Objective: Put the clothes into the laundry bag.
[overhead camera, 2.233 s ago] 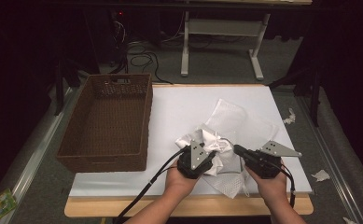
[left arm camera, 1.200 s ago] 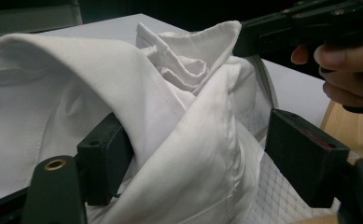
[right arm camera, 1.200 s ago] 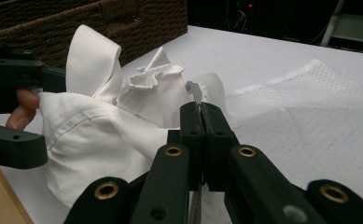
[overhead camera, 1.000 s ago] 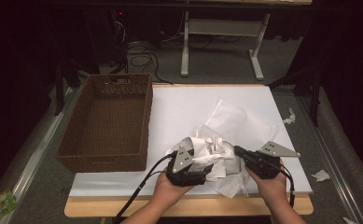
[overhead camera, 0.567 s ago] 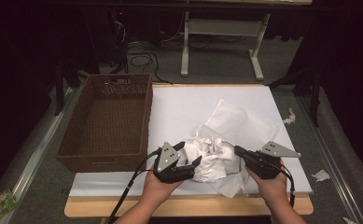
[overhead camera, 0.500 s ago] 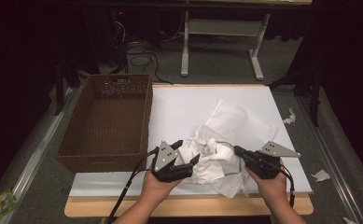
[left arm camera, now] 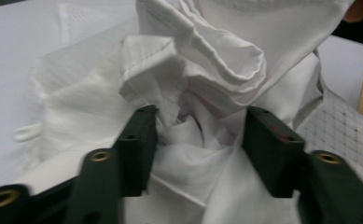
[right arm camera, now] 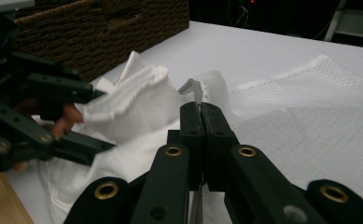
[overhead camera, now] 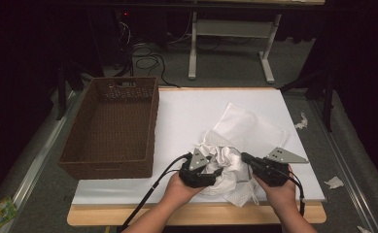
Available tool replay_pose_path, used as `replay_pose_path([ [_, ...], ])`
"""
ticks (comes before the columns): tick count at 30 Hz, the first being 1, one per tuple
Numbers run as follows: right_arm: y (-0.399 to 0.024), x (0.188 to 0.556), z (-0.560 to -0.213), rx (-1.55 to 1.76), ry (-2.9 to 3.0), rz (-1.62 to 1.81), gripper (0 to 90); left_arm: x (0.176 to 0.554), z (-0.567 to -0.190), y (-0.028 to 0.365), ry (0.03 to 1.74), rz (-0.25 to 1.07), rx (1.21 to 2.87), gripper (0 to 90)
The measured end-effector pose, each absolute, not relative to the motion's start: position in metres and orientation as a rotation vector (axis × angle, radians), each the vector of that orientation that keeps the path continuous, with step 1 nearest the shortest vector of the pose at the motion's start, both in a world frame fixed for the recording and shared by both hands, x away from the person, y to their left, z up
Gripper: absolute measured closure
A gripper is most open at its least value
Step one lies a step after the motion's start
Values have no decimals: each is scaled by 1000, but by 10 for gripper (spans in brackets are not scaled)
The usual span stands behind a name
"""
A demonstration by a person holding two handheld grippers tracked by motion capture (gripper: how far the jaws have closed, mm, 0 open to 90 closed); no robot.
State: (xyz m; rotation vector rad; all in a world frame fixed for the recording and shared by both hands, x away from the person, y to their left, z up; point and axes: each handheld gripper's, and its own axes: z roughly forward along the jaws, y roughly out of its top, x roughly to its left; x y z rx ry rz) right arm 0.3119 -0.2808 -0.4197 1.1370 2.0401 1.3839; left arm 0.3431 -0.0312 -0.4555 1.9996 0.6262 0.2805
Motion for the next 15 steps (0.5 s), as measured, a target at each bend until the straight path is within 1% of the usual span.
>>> replay_pose_path([
  [2,-279,312,-420,1131,2047,1384,898,341,-455,-37,626,317,2017,569],
  [6,-276,312,-418,1122,2043,1400,898,341,-455,-42,651,331,2019,702],
  [9,-277,311,-414,1122,2033,1421,898,342,-452,-43,665,332,1999,767],
  [12,-277,310,-410,1110,2019,1443,898,339,-445,-44,655,371,1970,850],
  [15,-277,309,-407,1106,2008,1454,898,336,-439,-47,648,393,1933,871],
])
